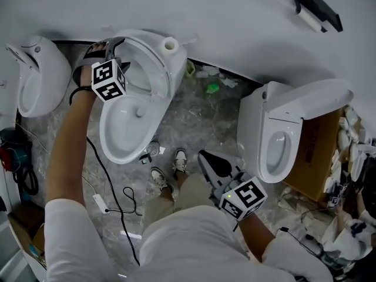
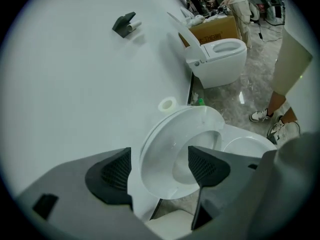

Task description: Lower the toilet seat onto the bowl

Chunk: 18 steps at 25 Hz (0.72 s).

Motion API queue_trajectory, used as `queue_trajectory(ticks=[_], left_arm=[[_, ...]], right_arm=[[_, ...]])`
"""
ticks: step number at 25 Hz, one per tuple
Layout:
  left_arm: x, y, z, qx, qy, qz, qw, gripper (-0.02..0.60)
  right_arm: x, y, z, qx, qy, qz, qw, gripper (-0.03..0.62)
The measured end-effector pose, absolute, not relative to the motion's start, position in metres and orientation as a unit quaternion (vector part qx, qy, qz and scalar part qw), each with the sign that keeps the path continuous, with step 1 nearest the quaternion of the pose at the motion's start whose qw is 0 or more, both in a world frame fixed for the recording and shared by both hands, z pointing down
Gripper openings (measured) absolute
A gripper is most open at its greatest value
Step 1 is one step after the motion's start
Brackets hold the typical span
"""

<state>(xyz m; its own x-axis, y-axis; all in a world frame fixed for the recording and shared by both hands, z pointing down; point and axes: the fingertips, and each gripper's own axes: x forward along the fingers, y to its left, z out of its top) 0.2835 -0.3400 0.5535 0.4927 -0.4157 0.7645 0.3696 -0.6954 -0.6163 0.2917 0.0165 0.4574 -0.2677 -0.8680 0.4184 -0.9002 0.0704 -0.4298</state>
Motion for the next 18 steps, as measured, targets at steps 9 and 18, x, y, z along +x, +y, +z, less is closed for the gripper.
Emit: queue_trajectory(ticks=[9, 18], left_arm=[[0.292, -0.347, 0.587, -0.711, -0.009, -0.563, 0.423, 0.339], [0.264, -0.327, 0.579, -0.725, 0.023, -0.562, 0.397, 0.337]], right_arm=[[0.303, 0.018, 0.479, 0.594, -0.731, 0.335, 0.020, -0.002], [0.285, 0.019, 0.489, 0.575, -0.743, 0.341, 0.008, -0.002]])
